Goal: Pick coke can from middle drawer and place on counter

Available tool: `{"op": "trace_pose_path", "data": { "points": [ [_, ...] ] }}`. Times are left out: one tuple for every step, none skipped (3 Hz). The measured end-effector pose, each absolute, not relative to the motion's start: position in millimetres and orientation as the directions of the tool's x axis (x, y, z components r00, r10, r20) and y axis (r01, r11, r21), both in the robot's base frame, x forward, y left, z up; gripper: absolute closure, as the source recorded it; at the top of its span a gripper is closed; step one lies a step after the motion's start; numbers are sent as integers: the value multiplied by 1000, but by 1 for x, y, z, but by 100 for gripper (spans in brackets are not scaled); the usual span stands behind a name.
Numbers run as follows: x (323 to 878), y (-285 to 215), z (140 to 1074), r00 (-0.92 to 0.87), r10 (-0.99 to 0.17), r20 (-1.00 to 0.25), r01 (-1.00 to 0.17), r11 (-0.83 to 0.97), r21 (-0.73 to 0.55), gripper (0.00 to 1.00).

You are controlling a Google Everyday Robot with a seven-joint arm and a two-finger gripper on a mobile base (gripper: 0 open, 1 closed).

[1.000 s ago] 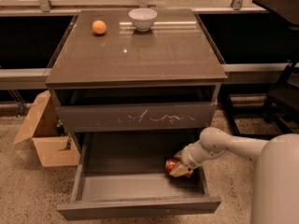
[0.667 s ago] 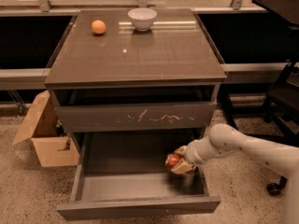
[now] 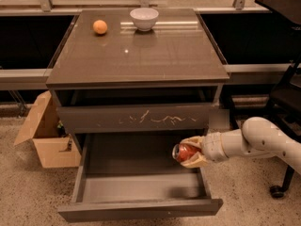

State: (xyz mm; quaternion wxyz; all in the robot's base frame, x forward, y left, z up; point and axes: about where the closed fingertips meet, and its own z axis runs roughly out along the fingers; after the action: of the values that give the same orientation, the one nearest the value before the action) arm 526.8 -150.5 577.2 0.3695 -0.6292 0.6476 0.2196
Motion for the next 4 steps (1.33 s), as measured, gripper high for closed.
{"op": "trace_pose_path", "data": {
  "points": [
    [527, -150, 577, 65, -653, -755, -977, 112, -181, 100],
    [535, -150, 645, 192, -672, -715, -948, 62, -312, 100],
    [545, -151, 728, 320, -693, -646, -893, 8, -451, 100],
    [558, -157, 785, 382, -707, -595, -848, -12, -530, 100]
  ]
}}
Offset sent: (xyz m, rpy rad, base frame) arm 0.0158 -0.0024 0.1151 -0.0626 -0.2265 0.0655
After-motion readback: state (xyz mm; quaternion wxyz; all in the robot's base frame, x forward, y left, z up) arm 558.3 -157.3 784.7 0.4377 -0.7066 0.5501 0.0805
